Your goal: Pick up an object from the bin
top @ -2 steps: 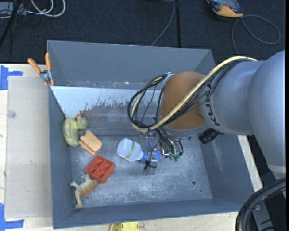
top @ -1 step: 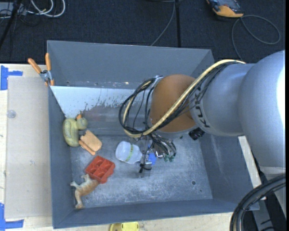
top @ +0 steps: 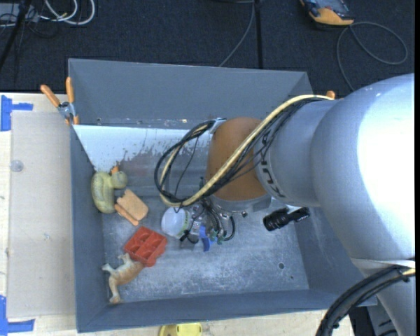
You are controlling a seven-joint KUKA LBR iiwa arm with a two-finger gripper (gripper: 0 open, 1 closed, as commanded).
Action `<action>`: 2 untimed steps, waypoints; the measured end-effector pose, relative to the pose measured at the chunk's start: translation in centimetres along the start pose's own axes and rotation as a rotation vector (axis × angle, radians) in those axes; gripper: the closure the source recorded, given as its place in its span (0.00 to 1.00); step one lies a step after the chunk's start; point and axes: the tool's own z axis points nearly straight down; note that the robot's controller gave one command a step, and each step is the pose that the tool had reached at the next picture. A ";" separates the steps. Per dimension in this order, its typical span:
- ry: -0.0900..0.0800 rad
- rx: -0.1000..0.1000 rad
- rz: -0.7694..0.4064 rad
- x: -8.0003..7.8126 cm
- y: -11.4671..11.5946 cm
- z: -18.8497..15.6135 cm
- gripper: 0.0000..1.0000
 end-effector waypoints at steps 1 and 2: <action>0.000 0.000 0.000 0.0 0.0 0.0 1.00; 0.003 0.001 -0.001 0.1 -0.1 -0.4 1.00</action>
Offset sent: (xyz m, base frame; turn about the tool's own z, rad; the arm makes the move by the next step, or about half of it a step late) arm 0.0000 0.0000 0.0416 0.0000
